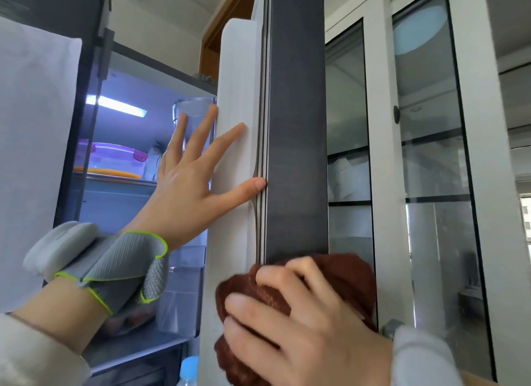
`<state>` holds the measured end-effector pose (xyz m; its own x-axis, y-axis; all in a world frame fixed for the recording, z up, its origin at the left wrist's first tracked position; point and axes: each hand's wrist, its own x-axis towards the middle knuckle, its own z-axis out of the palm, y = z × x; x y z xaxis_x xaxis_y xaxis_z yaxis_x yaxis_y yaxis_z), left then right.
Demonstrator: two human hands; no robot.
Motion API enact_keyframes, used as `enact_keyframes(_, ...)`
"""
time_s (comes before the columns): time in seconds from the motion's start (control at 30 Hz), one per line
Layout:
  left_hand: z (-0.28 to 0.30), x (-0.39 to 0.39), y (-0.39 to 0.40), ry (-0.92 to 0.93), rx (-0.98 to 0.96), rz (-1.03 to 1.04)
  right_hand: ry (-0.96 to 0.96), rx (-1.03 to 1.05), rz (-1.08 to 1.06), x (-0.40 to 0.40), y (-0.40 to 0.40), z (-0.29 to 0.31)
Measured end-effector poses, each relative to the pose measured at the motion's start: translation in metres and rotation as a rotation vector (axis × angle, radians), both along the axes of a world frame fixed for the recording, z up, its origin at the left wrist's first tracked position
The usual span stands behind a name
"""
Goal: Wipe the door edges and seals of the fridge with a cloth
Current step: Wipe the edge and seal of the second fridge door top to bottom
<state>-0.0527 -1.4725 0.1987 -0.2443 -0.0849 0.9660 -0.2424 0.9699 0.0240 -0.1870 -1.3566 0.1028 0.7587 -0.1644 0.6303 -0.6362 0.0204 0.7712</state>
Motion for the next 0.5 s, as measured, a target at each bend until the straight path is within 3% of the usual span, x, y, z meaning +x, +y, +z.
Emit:
enact_keyframes(0.13,0.0,0.001,0.004,-0.007,0.002,0.009,0.076,0.042,-0.084,0.0,0.004,-0.021)
enact_keyframes(0.23,0.0,0.001,0.005,-0.038,0.024,0.031,0.143,0.12,-0.067,-0.002,0.011,0.006)
enact_keyframes(0.37,0.002,0.006,0.008,-0.097,0.045,0.054,0.096,-0.033,-0.116,-0.008,0.016,0.069)
enact_keyframes(0.5,0.004,0.01,0.006,-0.129,0.065,0.072,0.094,0.028,-0.13,-0.009,0.009,0.054)
